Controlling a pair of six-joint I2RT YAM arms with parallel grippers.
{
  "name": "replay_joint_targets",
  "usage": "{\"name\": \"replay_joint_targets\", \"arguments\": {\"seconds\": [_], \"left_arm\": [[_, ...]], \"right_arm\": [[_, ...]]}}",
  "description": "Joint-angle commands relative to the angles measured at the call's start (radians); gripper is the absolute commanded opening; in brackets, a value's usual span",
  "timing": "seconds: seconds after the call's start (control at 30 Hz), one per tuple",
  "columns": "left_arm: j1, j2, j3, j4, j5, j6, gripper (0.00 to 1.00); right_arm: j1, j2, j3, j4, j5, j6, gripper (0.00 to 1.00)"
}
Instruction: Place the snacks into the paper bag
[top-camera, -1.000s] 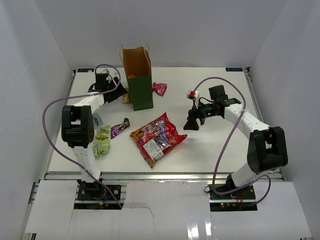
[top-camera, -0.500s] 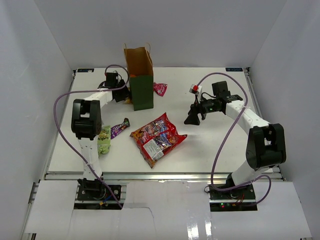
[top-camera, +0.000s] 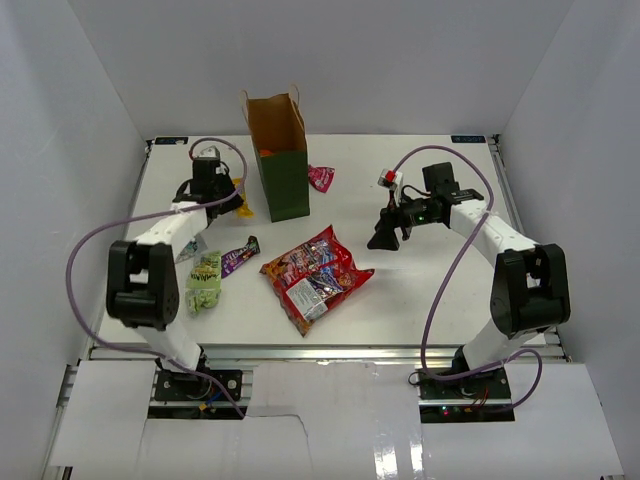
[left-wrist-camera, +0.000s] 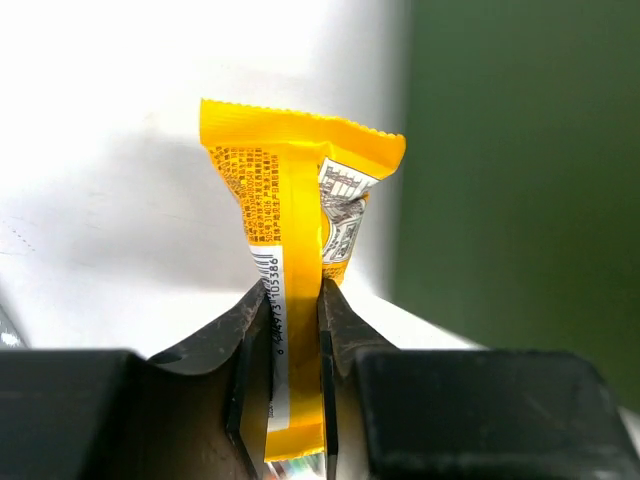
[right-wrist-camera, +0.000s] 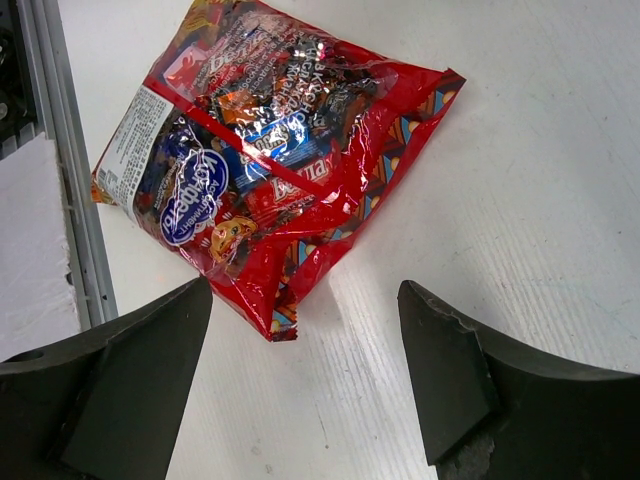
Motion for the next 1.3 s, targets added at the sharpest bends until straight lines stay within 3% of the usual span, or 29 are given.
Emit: {"name": "replay_joint_targets", "arguments": {"seconds": [0.0,0.13,0.33,0.7,0.97,1.07,1.2,1.27], "left_arm": [[-0.01,-0.28,-0.088,0.21,0.163,0.024,0.27],[-0.07,-0.533,-0.141,0.278,0.239,0.021,0.26],[-0.126,-0.598,-0.041,0.311,0.204,-0.025,0.26],[-0.197,-0.144,0.443,0.312,0.07,0.024,0.27],[-0.206,-0.026,0.542,0.239,-0.106,0.105,0.28],[-0.206,-0.004,0.548,0.229,-0.08,0.102,0.35],[-0.212,0.005,0.544,0.229,-0.049,0.081,0.58],[-0.216,-0.001,0.547,0.229,-0.042,0.075,0.63]], "right_arm": [[-0.005,0.017,0.049,0.022,-0.026,-0.006,0.81],[-0.005,0.037,0.066,0.022,-0.028,-0.007,0.81],[-0.005,0.066,0.092,0.023,-0.037,0.004,0.81],[-0.005,0.041,0.078,0.028,-0.04,0.019,0.81],[-0.006,0.009,0.044,0.028,-0.025,0.013,0.81],[-0.006,0.015,0.044,0.028,-0.031,0.014,0.81],[0.0,0.032,0.066,0.037,0.024,0.066,0.81],[0.001,0.041,0.087,0.017,0.027,0.062,0.81]]}}
